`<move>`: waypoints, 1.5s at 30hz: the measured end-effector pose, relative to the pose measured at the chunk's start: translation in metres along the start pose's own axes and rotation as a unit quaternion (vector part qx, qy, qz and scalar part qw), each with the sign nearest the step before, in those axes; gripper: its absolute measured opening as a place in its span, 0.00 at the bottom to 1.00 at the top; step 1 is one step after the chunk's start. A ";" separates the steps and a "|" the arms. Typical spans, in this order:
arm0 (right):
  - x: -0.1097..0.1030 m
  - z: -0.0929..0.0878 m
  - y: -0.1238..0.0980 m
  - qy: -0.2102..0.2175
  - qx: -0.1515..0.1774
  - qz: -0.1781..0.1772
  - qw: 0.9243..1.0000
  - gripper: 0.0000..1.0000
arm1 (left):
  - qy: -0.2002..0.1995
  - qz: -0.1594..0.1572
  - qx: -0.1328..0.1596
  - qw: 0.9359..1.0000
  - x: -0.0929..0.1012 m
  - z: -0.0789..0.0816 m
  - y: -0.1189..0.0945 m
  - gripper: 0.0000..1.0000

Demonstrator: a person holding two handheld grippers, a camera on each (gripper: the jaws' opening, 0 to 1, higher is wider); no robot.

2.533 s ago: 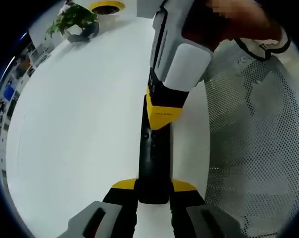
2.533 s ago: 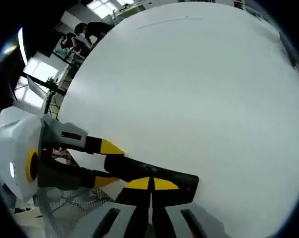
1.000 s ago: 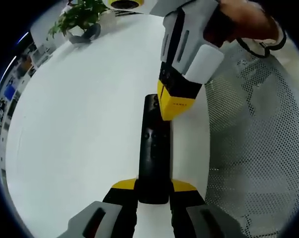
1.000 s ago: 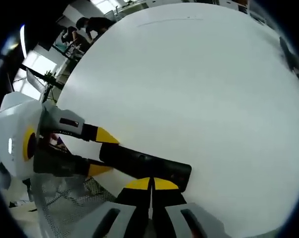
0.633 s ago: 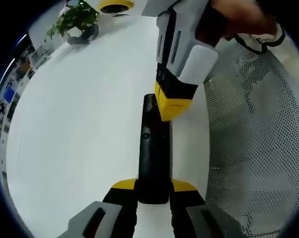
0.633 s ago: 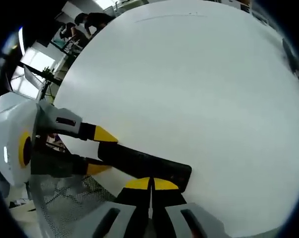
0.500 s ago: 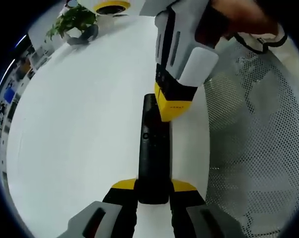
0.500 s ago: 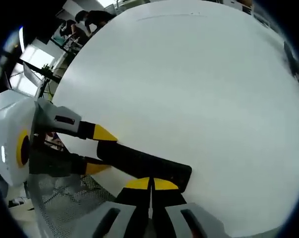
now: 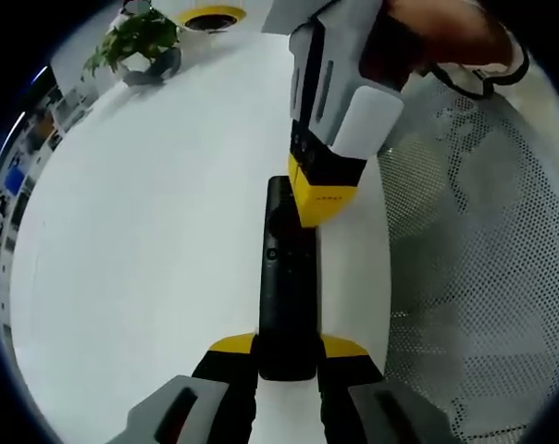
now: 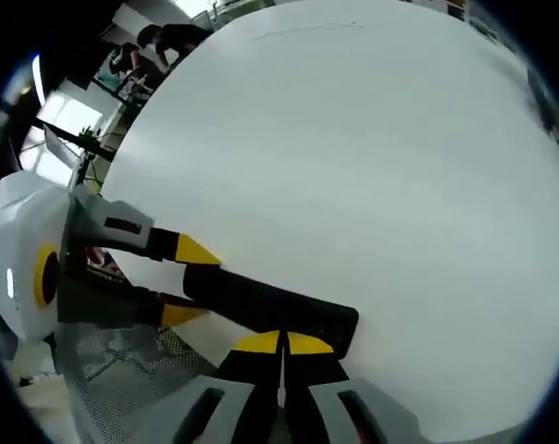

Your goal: Press the specified remote control buttons in sequence, fully releasing each button before pressing the next.

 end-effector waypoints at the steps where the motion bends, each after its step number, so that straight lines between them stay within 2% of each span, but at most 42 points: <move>1: 0.000 0.000 -0.001 -0.003 0.002 0.001 1.000 0.00 | 0.000 0.001 0.001 1.000 0.000 0.000 0.000 0.24; 9: 0.002 0.001 -0.001 0.010 0.002 0.010 1.000 0.00 | -0.002 0.002 0.010 1.000 0.000 -0.001 0.000 0.24; 14: 0.000 0.008 -0.006 0.025 0.023 0.022 0.999 0.00 | -0.002 -0.001 0.012 1.000 0.000 -0.001 0.000 0.24; 21: 0.002 0.012 -0.002 0.016 0.020 0.012 1.000 0.00 | 0.000 0.000 0.014 1.000 0.000 -0.001 0.000 0.24; 23: 0.002 0.011 0.002 0.010 0.008 0.008 1.000 0.00 | -0.001 0.000 0.015 1.000 0.000 -0.001 0.000 0.24; 32: 0.001 0.010 0.001 -0.010 0.011 -0.008 1.000 0.00 | -0.003 0.002 0.018 1.000 0.000 -0.002 0.000 0.24; 41: 0.004 0.011 0.001 0.011 0.007 0.001 1.000 0.00 | -0.010 0.009 0.022 1.000 0.001 -0.002 0.000 0.24; 45: 0.006 0.012 0.001 0.031 0.006 0.011 0.999 0.00 | -0.019 0.018 0.037 0.999 0.003 -0.005 -0.001 0.24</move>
Point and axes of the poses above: the point that each gripper's makers call its tool centre point, and the gripper's own axes: y roughly forward along the fingers, x roughly to its right, z roughly out of its top, the point moved 6 cm from there along -y, roughly backward along the fingers, and after that the axes turned 4 degrees about z, right-handed, at the moved point
